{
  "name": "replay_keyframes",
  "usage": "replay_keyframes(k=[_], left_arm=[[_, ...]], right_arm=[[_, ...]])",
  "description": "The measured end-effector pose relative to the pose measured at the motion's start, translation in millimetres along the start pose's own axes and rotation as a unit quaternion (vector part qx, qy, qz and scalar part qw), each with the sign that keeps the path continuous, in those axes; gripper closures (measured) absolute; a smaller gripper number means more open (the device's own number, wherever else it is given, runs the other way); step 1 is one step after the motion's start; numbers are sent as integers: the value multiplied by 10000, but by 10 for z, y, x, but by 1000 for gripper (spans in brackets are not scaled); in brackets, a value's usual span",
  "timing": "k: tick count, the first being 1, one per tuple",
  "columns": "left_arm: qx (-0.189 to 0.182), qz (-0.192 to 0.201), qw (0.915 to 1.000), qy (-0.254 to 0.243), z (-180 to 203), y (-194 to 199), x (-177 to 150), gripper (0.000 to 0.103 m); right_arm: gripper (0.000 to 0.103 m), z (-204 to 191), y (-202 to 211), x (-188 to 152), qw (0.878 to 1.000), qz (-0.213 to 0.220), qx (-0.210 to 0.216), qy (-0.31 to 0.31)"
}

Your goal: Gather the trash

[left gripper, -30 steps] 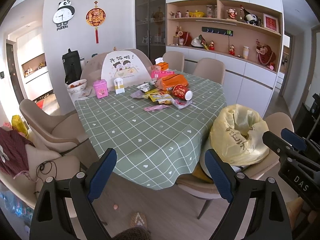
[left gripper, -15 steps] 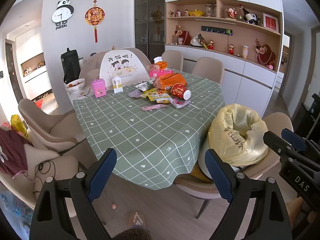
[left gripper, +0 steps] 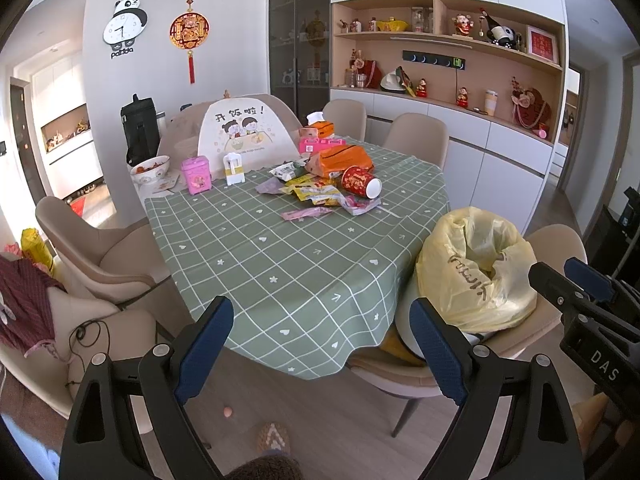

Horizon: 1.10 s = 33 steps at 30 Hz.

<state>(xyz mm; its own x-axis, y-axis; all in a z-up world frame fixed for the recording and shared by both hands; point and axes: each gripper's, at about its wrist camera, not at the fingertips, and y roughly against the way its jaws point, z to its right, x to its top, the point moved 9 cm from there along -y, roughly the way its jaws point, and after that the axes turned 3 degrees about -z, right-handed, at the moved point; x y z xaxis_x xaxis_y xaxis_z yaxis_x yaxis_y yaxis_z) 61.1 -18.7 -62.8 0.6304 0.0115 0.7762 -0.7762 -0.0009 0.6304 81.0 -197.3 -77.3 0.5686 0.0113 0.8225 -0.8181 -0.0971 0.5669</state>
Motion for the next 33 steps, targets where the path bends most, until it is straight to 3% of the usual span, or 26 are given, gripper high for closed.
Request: replay_keyframes(k=[13,25,33], left_arm=[[-8,-12,10000,2,-5,-4,-1,14],[-158,-101,9998,-103,253,-84,-58,14],[-472,-223,9984,-219,185,-431,256,14]], right_arm=[[47,8,12,-2,10000,0,-5,-8],[47,134,-64,38,9998,-42,-155,-116],[47,253,-223,159,9986,-69,-421,-310]])
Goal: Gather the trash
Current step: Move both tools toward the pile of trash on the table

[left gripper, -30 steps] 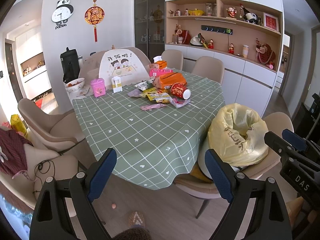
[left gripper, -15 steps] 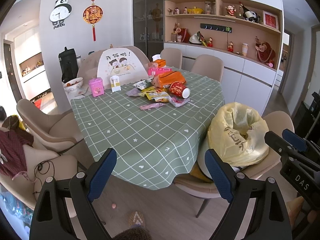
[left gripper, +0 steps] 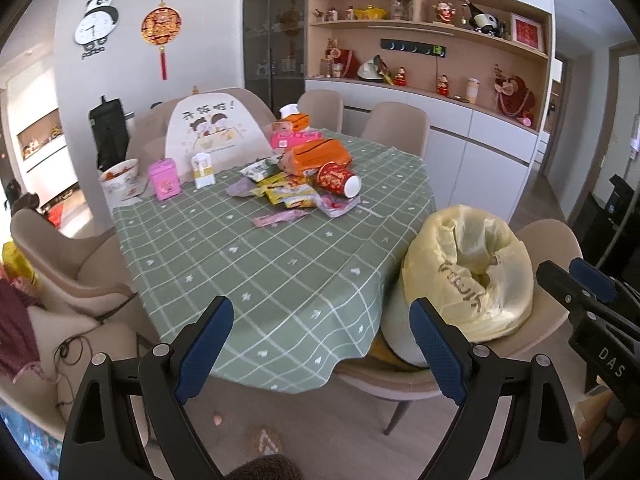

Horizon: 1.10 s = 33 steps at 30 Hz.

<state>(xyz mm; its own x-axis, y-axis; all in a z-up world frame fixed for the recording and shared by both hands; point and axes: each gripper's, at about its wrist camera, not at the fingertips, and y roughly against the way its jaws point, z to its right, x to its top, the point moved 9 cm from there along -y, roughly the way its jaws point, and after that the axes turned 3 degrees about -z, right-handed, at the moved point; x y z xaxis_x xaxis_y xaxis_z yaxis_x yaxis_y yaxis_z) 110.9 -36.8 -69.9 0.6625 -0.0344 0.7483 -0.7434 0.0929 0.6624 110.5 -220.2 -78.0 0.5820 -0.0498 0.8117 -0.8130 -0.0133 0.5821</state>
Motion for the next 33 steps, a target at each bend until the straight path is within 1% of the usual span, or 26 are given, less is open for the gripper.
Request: replay_keyframes(k=[6,13,18,21,25,29,33], left_arm=[[-444,-44,9989,-132,-24,-422,364,14],[-838,18,9949,-561,-116,-1032,1003,14],[-1095,-112,9912,-732,-315,-1572,1467,14],[-1232,-308,9886,-814,-470,-1963,1722,14],[-1387,-478,9846,-951,-651,-2337,1924,14],[-1513,-628,9809,-1050,-798,-2691,2067,14],[-1746,-871,9761,-957,-901,-3037,2177,14]], right_arm=[[47,40,-245,173,9997,-60,-213,-70],[47,35,-717,497,9980,-136,-564,-251],[47,31,-1176,784,9943,-226,-861,-582],[47,1,-1416,927,9909,-335,-1043,-776],[47,-83,-1707,1084,9872,-471,-1206,-929],[47,-215,-1975,1147,9855,-669,-1305,-853],[47,-344,-2246,1162,9866,-912,-1190,-646]])
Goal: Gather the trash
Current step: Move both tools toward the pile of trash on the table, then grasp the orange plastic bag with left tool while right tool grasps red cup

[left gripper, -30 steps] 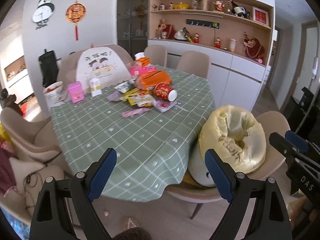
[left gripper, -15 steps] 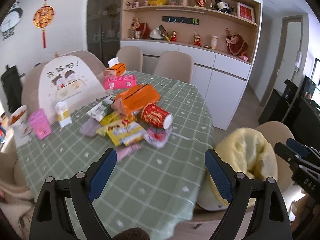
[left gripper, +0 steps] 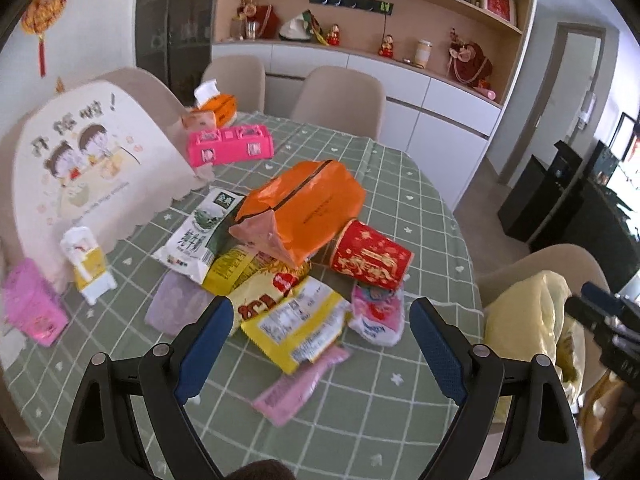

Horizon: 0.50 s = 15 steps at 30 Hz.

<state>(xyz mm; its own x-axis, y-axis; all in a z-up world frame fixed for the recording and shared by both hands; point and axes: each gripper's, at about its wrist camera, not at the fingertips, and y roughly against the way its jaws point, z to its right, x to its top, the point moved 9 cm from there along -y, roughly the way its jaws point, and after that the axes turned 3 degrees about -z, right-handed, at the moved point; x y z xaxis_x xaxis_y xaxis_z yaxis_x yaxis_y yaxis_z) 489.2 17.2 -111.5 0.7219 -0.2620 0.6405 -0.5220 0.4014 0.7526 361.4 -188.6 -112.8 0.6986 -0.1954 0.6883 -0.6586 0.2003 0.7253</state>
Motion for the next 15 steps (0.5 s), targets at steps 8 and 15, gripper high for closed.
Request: replay_keyframes(k=[8,15], left_arm=[[-77,-77,9990,426,-344,-646,554,14],[-44,-433,9960,779,-618,-1373,826,13]], right_arm=[[47,-112,-541,185,9984,-150,464,290],[47,-211,-1098,343,9949,-412,909,127]])
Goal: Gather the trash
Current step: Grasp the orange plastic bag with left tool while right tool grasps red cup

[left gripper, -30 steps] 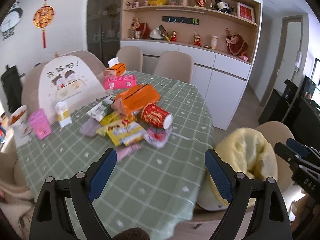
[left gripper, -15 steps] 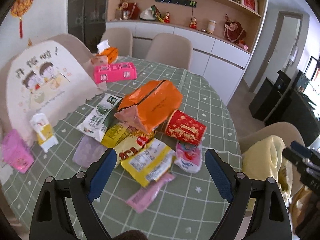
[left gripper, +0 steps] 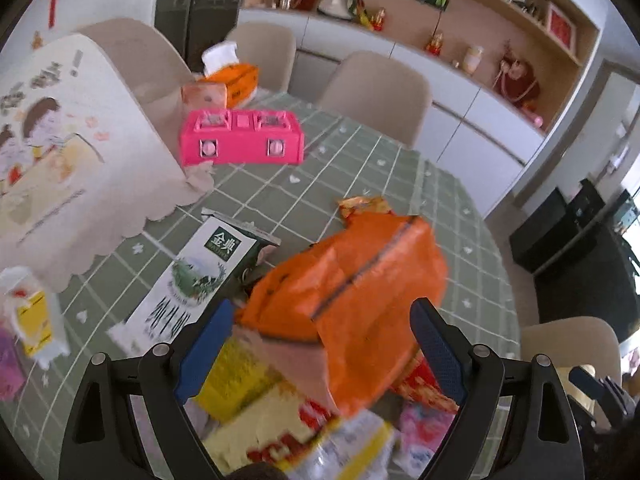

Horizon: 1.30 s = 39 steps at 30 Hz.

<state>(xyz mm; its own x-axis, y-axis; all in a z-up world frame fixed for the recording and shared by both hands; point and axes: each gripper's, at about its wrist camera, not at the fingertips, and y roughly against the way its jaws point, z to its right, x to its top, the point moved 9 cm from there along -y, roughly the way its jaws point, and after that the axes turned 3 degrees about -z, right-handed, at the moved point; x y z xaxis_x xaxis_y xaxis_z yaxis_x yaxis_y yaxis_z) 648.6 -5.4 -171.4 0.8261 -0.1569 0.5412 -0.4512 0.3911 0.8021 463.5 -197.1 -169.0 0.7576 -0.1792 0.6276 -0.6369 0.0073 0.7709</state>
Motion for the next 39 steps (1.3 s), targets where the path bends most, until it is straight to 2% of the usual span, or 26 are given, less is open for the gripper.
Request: replay_keyframes(k=[2,5,7,12,13,15,17,18,22,24,26,29,31,33,35,39], left_arm=[[-117,-306,9994,67,-70,-168,-1,14],[-140,-592,9981,65,-135,-315,-66,14],[-162,-798,9966,113,-184,-401,-140,20],[-192,-908,9956,145,-200,-409,-234,30],[-229,-981,9949,100,-181,-404,-285,34],[-273,-1072,9937,164,-158,-378,-345,37],[-513,-1187,9911,303,-106,-348,-407,47],[-585,-1226,9901,344,-84,-322,-420,58],[-569,-1003,9926,386,-95,-71,-356,73],[-432,-802,9951,384,-150,107,-295,75],[-211,-547,9977,349,-237,311,-236,76],[183,-187,9994,231,-391,595,-197,76],[419,-30,9989,208,-518,744,-221,77],[472,9,9985,279,-640,835,-256,77],[538,23,9979,359,-723,869,-287,77],[711,87,9963,475,-851,975,-389,77]], right_arm=[[47,-45,-112,1,9998,-162,67,-24],[47,-83,-151,-8,9998,-178,-86,85],[47,-88,-161,-27,9999,-159,-40,-12],[47,-56,-271,-57,9994,-298,-151,-134],[47,-69,-285,-54,9993,-310,-88,-181],[47,-128,-295,-37,9994,-321,9,-140],[47,-253,-284,1,9995,-248,53,192],[47,-317,-279,25,9991,-209,84,367],[46,-627,-358,135,9931,-246,505,1031],[40,-760,-478,187,9885,-422,782,1223],[40,-831,-589,225,9856,-476,940,1322],[40,-939,-774,203,9809,-811,1099,1388],[40,-1042,-795,164,9778,-843,1172,1518],[40,-1142,-792,80,9748,-891,1280,1596],[39,-1170,-845,16,9758,-960,1173,1578],[39,-1001,-1035,-40,9846,-1096,616,1217]])
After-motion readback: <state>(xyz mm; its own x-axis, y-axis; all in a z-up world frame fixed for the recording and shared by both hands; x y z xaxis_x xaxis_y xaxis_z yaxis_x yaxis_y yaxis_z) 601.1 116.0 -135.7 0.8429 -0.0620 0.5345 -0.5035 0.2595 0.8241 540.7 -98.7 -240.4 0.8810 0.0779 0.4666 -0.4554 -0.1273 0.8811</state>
